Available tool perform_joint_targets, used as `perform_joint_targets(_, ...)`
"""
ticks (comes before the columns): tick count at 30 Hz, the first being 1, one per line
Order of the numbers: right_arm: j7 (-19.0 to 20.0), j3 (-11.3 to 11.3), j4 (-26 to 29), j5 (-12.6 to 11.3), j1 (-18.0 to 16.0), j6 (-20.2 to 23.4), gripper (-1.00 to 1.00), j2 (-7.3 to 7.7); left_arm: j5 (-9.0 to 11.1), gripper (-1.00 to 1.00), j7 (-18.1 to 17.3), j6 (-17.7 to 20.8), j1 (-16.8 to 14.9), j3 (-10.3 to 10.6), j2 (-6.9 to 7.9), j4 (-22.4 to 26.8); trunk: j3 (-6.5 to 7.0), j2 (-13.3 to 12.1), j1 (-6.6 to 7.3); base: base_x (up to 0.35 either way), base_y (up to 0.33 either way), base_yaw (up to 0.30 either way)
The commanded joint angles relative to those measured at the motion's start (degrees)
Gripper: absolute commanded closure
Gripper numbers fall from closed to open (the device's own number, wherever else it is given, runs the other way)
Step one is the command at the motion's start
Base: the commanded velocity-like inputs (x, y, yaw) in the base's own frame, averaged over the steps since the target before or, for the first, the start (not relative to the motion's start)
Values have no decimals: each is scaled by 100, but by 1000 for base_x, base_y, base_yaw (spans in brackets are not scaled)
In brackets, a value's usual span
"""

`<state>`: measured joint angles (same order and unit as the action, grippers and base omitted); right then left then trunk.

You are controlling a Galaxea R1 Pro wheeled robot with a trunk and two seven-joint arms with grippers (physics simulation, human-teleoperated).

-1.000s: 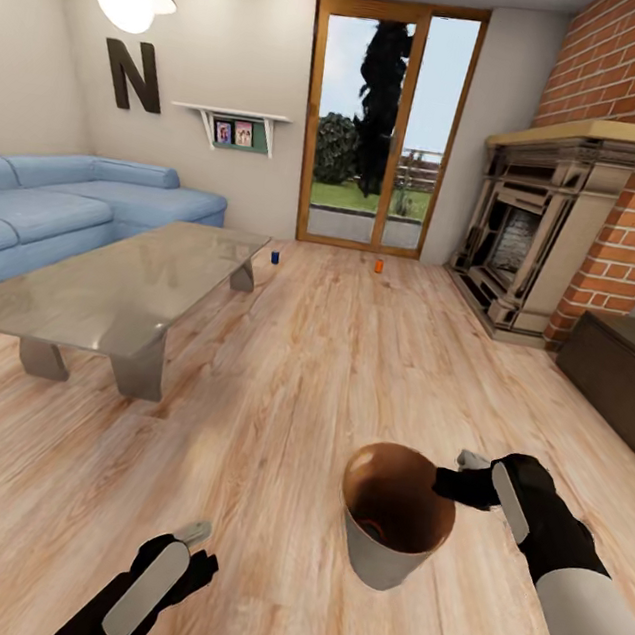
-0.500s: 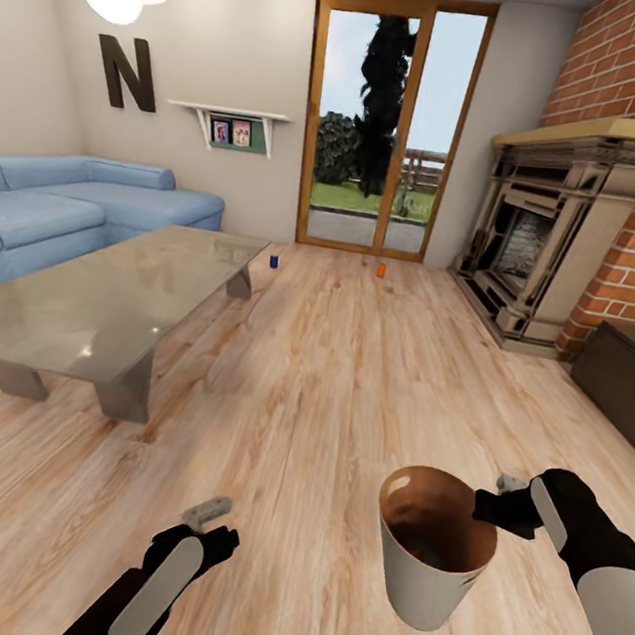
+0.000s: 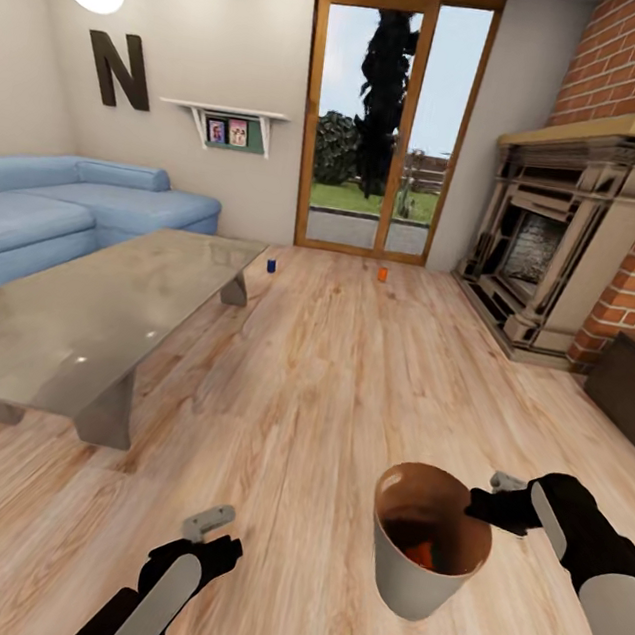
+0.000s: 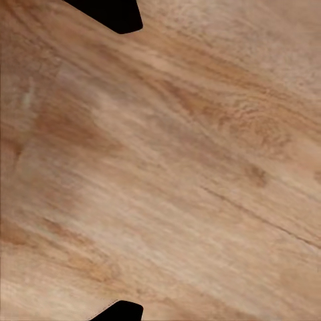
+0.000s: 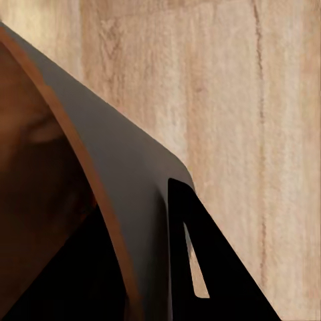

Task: Put the three can of soda from the living room inside the tash can in the kitchen.

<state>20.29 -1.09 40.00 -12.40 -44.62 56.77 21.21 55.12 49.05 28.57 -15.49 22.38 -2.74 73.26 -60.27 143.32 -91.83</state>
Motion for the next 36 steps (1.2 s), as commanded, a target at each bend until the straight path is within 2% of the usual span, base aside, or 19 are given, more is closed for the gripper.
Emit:
perform_joint_targets(1, 50, 8, 24, -266, 20, 26, 100, 8, -4, -100, 0, 4, 1, 8, -6, -24, 1, 0, 1, 346, 0, 0)
perform_joint_targets(8, 62, 5, 124, -262, 72, -12, 100, 71, -14, -100, -4, 24, 2, 20, -24, -134, 1, 0, 1, 346, 0, 0)
perform_joint_targets(36, 63, 11, 245, -256, 76, -12, 100, 76, -35, -100, 17, 13, 2, 30, -34, -259, 1, 0, 1, 346, 0, 0)
